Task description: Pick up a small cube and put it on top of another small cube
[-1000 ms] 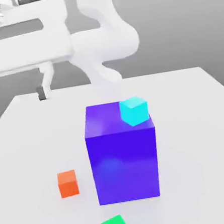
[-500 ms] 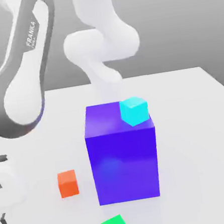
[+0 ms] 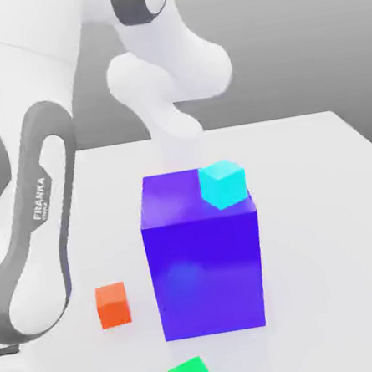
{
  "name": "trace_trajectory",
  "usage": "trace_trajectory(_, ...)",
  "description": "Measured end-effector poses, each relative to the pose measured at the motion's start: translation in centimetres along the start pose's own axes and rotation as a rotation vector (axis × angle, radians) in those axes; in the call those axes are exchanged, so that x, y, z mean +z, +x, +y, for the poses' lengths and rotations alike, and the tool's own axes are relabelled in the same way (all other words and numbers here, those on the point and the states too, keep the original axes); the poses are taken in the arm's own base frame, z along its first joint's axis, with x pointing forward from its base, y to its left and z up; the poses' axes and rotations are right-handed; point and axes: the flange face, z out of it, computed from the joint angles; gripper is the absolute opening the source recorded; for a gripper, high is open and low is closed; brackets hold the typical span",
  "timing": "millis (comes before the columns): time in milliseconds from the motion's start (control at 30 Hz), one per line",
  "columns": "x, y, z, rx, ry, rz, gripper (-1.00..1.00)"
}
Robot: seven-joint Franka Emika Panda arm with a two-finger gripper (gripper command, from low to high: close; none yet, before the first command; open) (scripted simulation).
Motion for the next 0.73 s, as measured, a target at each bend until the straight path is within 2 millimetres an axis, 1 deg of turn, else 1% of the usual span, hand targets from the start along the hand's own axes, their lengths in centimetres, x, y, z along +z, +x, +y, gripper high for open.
trace_trajectory(33, -1.6, 0.0, 0.0, 0.001, 0.000, 0.000, -1.00)
trace_trajectory(67, -2.5, -0.6, -0.9, -0.003, 0.002, -0.004, -1.00)
trace_trajectory(100, -3.2, -1.4, -2.3, -0.010, 0.004, -0.009, -1.00)
trace_trajectory(167, -4.1, -3.7, -5.6, -0.030, 0.008, -0.018, -1.00)
trace_trajectory(233, -4.9, -6.4, -9.1, -0.056, 0.009, -0.024, -1.00)
trace_trajectory(333, -6.2, -11.0, -14.0, -0.104, 0.008, -0.025, -1.00)
trace_trajectory(467, -8.0, -17.9, -19.5, -0.178, 0.002, -0.008, -1.00)
trace_trajectory(500, -7.5, -18.8, -20.1, -0.189, 0.001, -0.004, -1.00)
trace_trajectory(533, -6.5, -19.2, -20.4, -0.194, 0.001, -0.003, -1.00)
trace_trajectory(600, -4.0, -19.6, -20.6, -0.198, 0.001, -0.002, -1.00)
trace_trajectory(633, -2.7, -19.6, -20.6, -0.198, 0.000, -0.001, 1.00)
trace_trajectory(733, -2.7, -19.6, -20.6, -0.198, 0.000, -0.001, 1.00)
